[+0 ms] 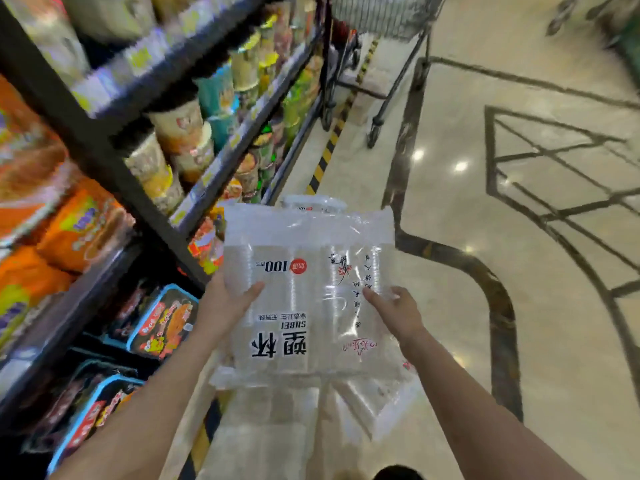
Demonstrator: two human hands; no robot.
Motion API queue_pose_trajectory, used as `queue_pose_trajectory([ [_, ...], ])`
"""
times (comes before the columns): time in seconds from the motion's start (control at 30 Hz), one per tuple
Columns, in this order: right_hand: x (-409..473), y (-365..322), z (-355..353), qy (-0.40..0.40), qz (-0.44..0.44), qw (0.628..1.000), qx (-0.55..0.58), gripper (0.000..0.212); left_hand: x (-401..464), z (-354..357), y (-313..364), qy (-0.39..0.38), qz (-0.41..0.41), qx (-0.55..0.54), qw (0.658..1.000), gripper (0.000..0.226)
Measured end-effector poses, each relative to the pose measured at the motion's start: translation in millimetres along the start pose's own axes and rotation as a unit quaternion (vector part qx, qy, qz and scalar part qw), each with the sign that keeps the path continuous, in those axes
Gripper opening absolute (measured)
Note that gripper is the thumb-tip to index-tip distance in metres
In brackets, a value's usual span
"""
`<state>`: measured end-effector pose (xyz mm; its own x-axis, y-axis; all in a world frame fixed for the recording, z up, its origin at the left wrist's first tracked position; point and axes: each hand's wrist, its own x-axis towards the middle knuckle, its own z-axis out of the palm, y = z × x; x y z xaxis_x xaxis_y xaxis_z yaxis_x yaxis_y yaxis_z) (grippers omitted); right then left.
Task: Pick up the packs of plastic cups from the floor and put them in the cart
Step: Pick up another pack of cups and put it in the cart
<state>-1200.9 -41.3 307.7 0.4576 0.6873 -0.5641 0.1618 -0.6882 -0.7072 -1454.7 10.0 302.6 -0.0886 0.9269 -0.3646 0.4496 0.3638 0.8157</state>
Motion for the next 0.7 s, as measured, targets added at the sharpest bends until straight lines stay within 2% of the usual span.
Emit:
queue_pose_trajectory([
  [0.07,-33,-57,-58,0.027,-0.021,0.999,0.034,0.075,-21,-15,94,-0.012,0.053,0.002,0.999,0.073],
  [0.2,-76,-149,-169,0.071,-0.056,0.993,0.076,0.074,-55,-22,261,-0.031,0.130,-0.005,0.991,0.067],
  [0.3,-77,-202,-248,0.103,-0.079,0.986,0.108,0.073,-63,-6,353,-0.044,0.169,0.007,0.985,0.097],
  [0.4,-55,-242,-319,0.105,-0.102,0.981,0.128,0.082,-51,34,420,-0.051,0.171,-0.013,0.984,0.104],
  [0.47,-25,-263,-363,0.101,-0.125,0.977,0.141,0.088,-44,66,460,-0.047,0.164,-0.054,0.984,0.121],
  [0.5,-12,-274,-383,0.093,-0.132,0.976,0.146,0.081,-40,82,477,-0.041,0.168,-0.064,0.983,0.121],
  [0.57,18,-296,-420,0.079,-0.148,0.972,0.163,0.071,-34,107,514,-0.019,0.176,-0.061,0.982,0.096],
  [0.63,46,-315,-446,0.069,-0.150,0.972,0.168,0.083,-22,129,546,0.003,0.175,-0.059,0.983,0.077],
  [0.7,72,-334,-462,0.044,-0.156,0.973,0.167,0.091,-6,146,573,0.025,0.166,-0.069,0.983,0.078],
])
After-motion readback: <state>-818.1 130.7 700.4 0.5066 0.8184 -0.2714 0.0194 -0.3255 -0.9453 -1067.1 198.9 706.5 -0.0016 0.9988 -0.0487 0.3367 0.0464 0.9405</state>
